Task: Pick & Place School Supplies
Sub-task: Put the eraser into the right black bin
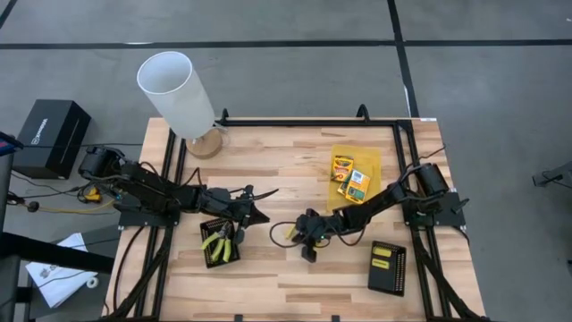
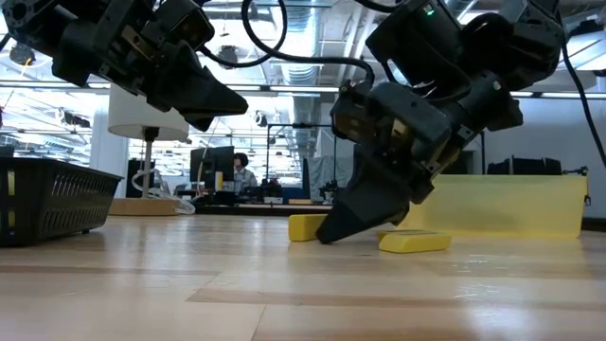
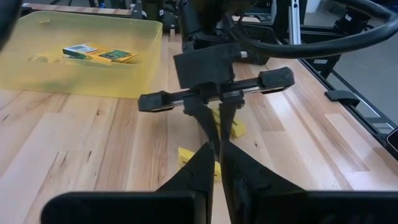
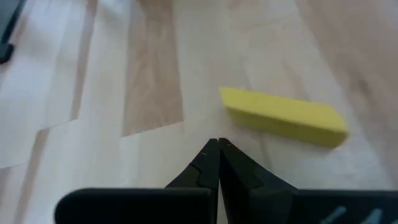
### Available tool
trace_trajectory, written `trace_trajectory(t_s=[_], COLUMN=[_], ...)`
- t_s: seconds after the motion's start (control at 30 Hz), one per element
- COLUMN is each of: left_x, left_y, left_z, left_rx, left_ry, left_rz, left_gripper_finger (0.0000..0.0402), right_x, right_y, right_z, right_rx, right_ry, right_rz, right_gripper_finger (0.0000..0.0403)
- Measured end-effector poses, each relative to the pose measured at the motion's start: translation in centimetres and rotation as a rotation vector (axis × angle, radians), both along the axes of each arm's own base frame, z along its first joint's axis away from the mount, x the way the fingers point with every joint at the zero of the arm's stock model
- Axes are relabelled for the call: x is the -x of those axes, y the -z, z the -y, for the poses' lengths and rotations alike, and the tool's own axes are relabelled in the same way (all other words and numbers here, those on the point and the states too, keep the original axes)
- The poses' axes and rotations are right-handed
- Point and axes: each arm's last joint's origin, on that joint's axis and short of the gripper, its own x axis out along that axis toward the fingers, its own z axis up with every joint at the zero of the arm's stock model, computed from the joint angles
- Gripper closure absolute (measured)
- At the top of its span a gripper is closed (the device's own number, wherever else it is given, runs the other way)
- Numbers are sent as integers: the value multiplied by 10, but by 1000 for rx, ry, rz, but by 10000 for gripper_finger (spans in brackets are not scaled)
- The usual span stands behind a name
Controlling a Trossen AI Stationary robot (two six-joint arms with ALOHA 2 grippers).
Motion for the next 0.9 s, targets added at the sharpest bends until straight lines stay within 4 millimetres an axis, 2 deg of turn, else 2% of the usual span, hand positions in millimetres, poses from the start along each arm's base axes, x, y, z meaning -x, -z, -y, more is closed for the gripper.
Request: trace_trajectory(t_s=[0.23,0.33,0.5,0.73,0.9], left_x=[0,0,0,0,1], left_y=[0,0,0,0,7], left_z=[0,0,0,0,-8], left_rx=[0,-4,-5,-53,-126], left_ry=[0,1,1,18,-15], left_rz=[0,1,1,2,-66], left_gripper_finger=[380,380,380,380,378], right_x=[1,0,0,9,13], right_y=[-4,-15,-36,-53,-63], right_z=[-17,-24,-23,3,27], right_rx=[-52,-37,80,282,261], right_ry=[-112,-156,-222,-315,-338], right_rz=[66,148,243,144,85], right_gripper_finger=[403,403,403,403,380])
